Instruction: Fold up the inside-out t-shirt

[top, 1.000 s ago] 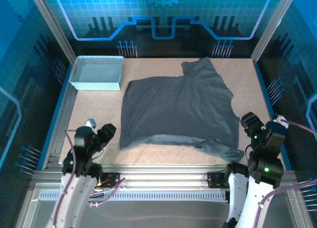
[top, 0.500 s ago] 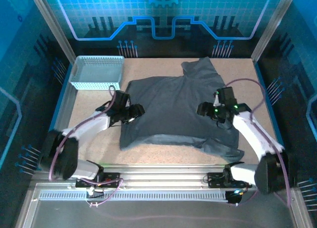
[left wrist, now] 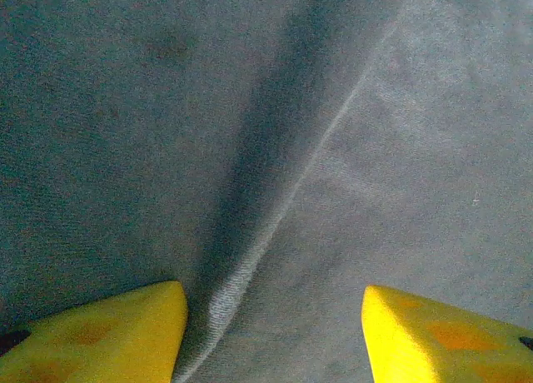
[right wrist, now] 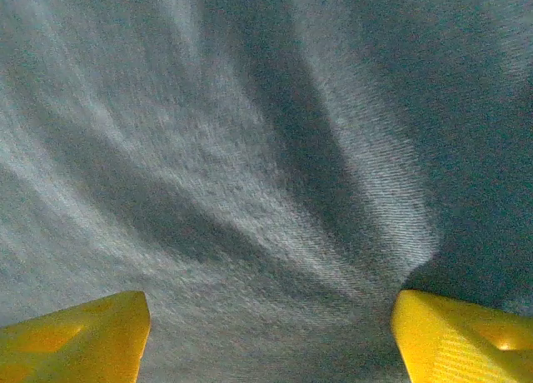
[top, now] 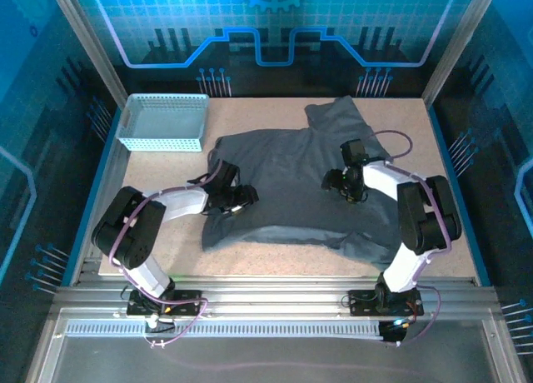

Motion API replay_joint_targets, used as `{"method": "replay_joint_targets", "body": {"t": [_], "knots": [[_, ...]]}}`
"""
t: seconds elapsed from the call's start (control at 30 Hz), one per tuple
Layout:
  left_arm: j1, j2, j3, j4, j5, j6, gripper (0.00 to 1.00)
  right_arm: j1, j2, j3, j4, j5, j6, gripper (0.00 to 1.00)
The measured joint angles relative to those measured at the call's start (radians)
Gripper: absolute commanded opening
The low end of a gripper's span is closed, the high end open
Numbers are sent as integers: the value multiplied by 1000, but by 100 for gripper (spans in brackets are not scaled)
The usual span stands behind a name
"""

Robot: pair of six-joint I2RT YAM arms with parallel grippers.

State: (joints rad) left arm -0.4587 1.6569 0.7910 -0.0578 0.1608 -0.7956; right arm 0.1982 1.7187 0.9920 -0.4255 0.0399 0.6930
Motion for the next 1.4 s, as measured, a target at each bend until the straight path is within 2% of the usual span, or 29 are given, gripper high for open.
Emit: {"method": "replay_joint_targets", "body": {"t": [0.17,0.3,0.37,0.47,0.57,0.73,0.9,1.07,1.17,1.23,1.4], "knots": [[-110,-60,-82,72,-36,-60,61,-80,-136,-143,-35,56,64,81],[-196,-130,-123,29,-65,-96,66,-175,-280,-263,-79,75,94,82],[-202,-172,-122,-41,-95,-91,68,-180,-338,-269,-110,89,87,83],[-158,-188,-26,-176,-138,-49,69,-142,-357,-166,-146,112,27,85],[-54,-143,156,-227,-156,-4,68,-106,-272,50,-141,110,-44,86],[76,47,441,-228,-175,54,66,-101,46,466,-83,46,-127,85],[110,259,571,-254,-170,83,66,-101,412,843,-113,-39,-164,84],[110,372,586,-286,-139,91,65,-105,698,1172,-223,-83,-158,82],[108,383,586,-283,-122,90,64,-124,756,1192,-278,-87,-113,82],[102,382,581,-274,-116,89,64,-147,748,1128,-280,-82,-84,82],[43,353,518,-217,-100,87,63,-235,575,841,-221,-71,9,82]]}}
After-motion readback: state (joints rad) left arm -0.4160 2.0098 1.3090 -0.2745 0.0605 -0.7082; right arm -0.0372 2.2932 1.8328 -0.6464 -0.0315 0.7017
